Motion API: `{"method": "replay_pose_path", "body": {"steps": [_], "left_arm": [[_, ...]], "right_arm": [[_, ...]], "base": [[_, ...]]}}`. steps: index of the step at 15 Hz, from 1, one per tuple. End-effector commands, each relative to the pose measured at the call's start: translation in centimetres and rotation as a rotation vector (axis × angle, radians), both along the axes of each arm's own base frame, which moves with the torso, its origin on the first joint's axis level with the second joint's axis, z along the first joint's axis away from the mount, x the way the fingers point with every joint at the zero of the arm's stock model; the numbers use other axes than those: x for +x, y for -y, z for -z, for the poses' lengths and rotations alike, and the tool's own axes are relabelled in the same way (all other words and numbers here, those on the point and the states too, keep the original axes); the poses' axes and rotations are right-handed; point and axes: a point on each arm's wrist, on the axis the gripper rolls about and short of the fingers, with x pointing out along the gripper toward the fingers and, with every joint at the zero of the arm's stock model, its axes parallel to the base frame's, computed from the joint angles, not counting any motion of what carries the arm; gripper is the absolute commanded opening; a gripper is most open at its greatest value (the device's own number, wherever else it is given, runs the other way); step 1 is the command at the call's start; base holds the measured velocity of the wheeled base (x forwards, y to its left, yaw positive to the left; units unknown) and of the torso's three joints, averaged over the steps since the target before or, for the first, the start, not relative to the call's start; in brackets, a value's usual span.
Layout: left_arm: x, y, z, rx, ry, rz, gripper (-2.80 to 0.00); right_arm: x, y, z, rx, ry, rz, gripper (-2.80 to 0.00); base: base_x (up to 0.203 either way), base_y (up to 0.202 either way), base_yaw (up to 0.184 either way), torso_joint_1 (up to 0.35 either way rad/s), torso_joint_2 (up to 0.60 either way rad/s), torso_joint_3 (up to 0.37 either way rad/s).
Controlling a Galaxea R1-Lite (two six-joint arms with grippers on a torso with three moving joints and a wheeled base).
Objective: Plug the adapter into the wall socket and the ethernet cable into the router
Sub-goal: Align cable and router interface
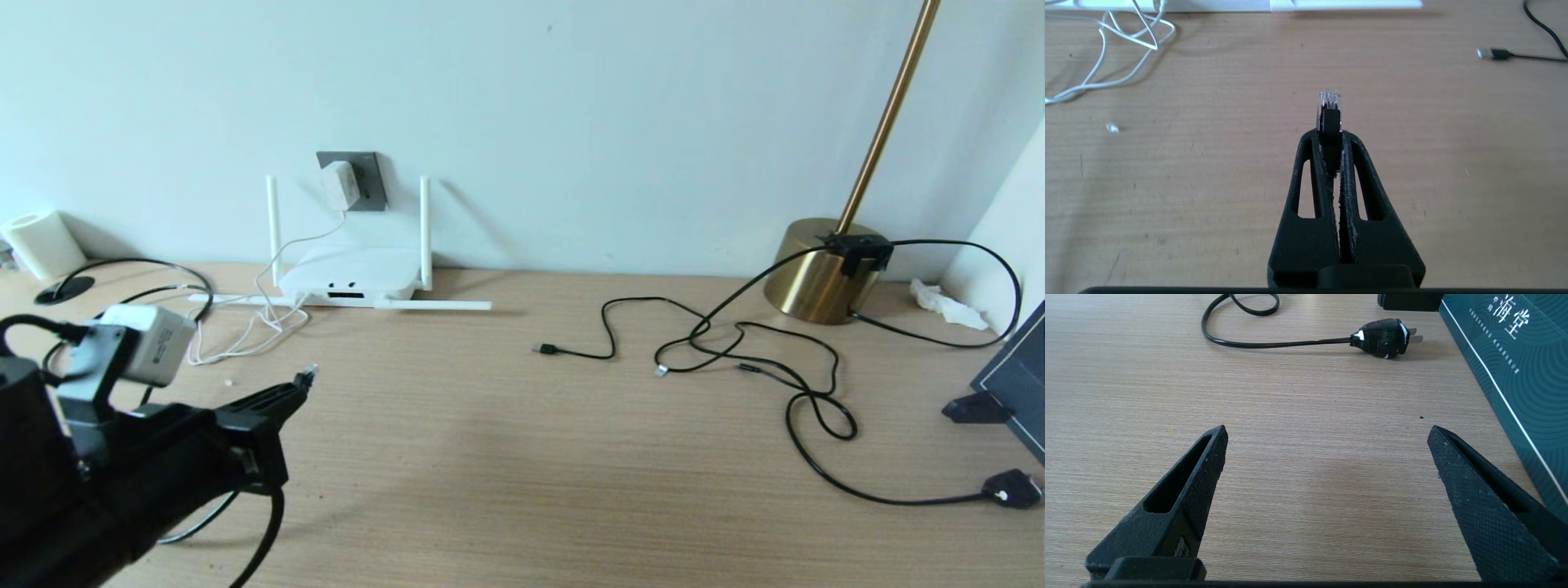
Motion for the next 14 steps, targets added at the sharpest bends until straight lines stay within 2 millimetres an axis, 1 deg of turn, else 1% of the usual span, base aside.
{"method": "replay_pose_path", "body": {"steps": [1,3,6,7,9,10,11,14], "left_arm": [[2.7,0.0,0.5,0.013,-0.042,-0.053,-2.8],[5.2,-0.1,0.9,0.017,-0.058,-0.084,-2.8],[8.9,-0.4,2.0,0.071,-0.023,-0.105,-2.8],[10.2,-0.4,2.0,0.088,-0.005,-0.107,-2.8],[12.1,-0.2,1.2,0.101,0.008,-0.115,-2.8],[12.7,-0.3,1.0,0.12,-0.047,-0.121,-2.8],[13.0,-0.3,0.5,0.133,-0.102,-0.125,-2.8],[13.4,-0.3,-2.3,0.132,-0.236,-0.128,-2.8]], "right_arm": [[0.0,0.0,0.0,0.005,-0.002,0.0,0.0],[0.0,0.0,0.0,0.005,-0.002,-0.001,0.0],[0.0,0.0,0.0,0.005,-0.002,0.0,0.0],[0.0,0.0,0.0,0.005,-0.002,0.002,0.0],[0.0,0.0,0.0,0.005,-0.002,0.002,0.0],[0.0,0.0,0.0,0.005,-0.002,0.002,0.0],[0.0,0.0,0.0,0.005,-0.002,0.002,0.0],[0.0,0.0,0.0,0.005,-0.002,0.002,0.0]], "base": [[0.0,0.0,0.0,0.0,0.0,0.0],[0.0,0.0,0.0,0.0,0.0,0.0],[0.0,0.0,0.0,0.0,0.0,0.0],[0.0,0.0,0.0,0.0,0.0,0.0],[0.0,0.0,0.0,0.0,0.0,0.0],[0.0,0.0,0.0,0.0,0.0,0.0],[0.0,0.0,0.0,0.0,0.0,0.0],[0.0,0.0,0.0,0.0,0.0,0.0]]}}
